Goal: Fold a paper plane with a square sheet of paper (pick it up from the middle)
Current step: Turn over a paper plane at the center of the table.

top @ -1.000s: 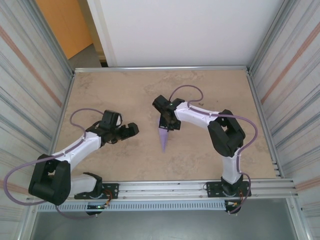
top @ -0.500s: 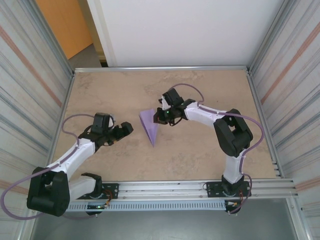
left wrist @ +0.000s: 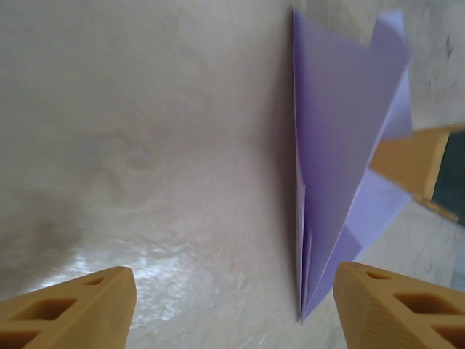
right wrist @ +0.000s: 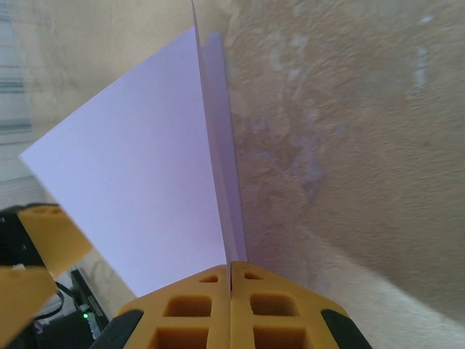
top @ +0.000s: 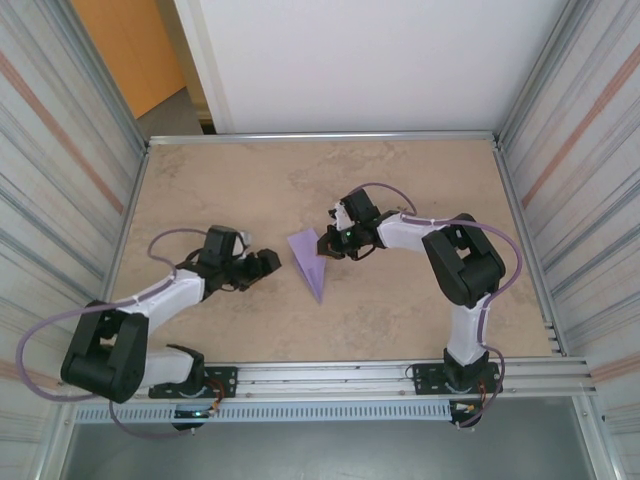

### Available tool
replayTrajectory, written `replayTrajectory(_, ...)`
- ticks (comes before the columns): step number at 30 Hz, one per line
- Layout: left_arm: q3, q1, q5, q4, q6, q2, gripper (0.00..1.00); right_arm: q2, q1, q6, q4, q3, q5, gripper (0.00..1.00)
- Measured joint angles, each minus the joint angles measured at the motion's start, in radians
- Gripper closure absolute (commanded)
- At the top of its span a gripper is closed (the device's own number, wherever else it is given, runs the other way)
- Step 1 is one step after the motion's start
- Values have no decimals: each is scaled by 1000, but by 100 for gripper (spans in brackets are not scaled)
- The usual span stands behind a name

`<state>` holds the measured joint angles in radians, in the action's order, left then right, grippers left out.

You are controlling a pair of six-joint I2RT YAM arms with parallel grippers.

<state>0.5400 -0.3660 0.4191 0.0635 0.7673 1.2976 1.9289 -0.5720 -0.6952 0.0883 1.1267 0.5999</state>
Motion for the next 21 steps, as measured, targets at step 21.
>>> replayTrajectory(21, 240, -142, 0, -61, 23, 340, 73, 2, 23, 0, -45, -35, 1, 100)
